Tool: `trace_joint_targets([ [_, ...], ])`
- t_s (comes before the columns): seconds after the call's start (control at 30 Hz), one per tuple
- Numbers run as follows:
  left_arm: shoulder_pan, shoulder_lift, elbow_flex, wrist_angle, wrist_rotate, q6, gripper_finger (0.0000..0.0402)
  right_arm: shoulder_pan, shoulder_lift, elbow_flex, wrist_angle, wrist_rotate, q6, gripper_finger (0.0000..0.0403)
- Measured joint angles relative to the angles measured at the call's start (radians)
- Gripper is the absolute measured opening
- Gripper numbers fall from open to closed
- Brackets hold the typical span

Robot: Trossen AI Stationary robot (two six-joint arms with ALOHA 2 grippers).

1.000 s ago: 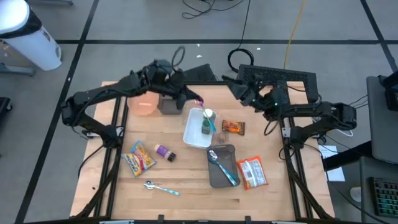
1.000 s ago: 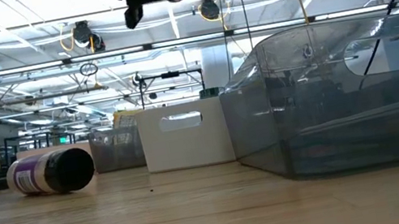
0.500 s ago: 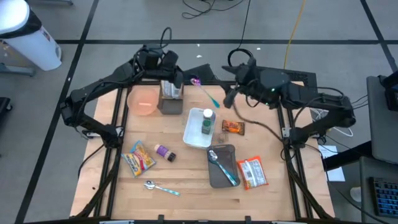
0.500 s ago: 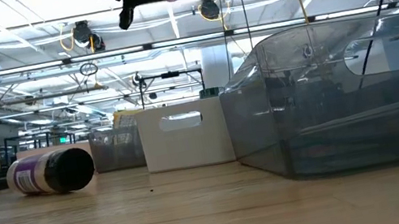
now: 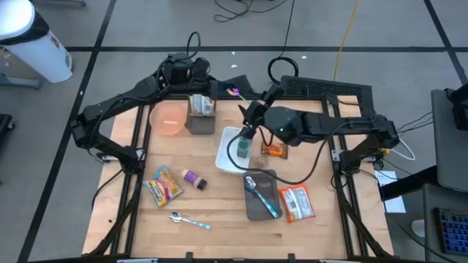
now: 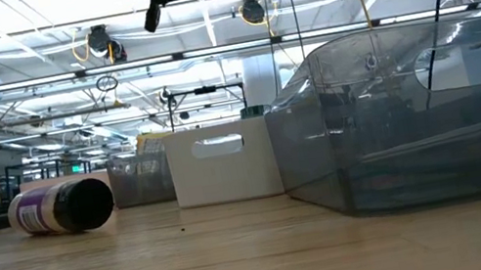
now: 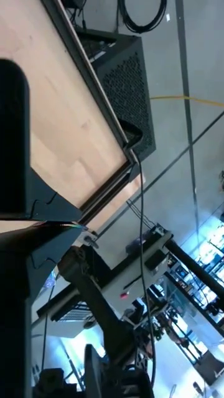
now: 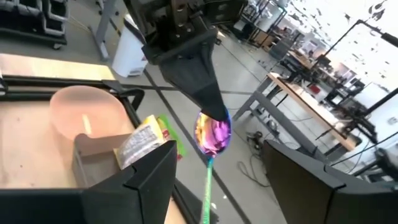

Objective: Pick & Place Food Item
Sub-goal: Put the purple and green spoon into the bottom black bin

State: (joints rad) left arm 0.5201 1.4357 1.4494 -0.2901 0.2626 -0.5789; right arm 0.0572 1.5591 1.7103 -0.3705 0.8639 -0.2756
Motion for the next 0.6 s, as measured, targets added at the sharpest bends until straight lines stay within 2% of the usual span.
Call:
trace_joint_targets([
  [0.6,-0.053,0.0,0.0,0.005,-0.087,-0.003,0.0005,-0.005,-0.001,0.0,-0.117,-0.001,0.116,0.0226],
])
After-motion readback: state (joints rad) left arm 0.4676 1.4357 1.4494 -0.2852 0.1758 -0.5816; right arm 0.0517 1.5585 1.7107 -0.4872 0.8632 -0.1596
